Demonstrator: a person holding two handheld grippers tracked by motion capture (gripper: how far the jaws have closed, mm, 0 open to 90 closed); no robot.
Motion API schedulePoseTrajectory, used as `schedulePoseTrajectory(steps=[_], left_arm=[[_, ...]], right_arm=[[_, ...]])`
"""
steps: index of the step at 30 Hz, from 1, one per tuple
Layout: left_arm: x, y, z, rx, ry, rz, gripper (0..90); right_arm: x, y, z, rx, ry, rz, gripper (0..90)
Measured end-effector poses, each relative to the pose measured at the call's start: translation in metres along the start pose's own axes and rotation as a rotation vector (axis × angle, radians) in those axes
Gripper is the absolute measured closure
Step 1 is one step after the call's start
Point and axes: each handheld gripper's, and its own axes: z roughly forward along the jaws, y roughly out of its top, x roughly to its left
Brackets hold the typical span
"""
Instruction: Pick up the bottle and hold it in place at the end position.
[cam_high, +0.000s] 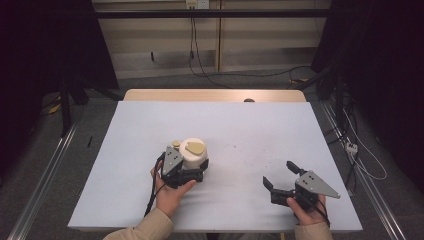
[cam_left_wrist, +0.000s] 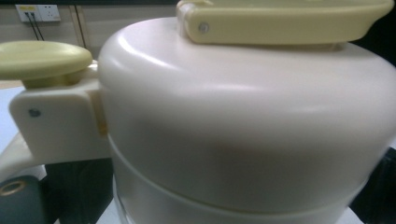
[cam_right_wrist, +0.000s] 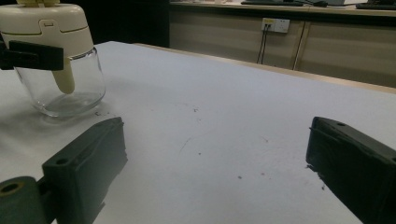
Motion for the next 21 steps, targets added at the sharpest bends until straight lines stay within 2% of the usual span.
schedulePoseTrajectory(steps=[8, 9, 16, 21], left_arm=[[0.000, 0.005, 0.006, -0.011, -0.018, -0.002, 5.3], [-0.001, 0.005, 0.007, -0.017, -0.019, -0.014, 5.3], [0.002, 0.009, 0.014, -0.022, -0.021, -0.003, 5.3], [0.002, 0.011, 0.018, -0.027, -0.024, -0.012, 5.3]], right_arm=[[0.000, 0.000, 0.000, -0.002, 0.001, -0.001, 4.3], [0.000, 0.000, 0.000, -0.002, 0.001, -0.001, 4.3], [0.000, 0.000, 0.000, -0.004, 0.001, -0.001, 4.3], [0.000, 0.000, 0.000, -0.005, 0.003, -0.001, 4.2]])
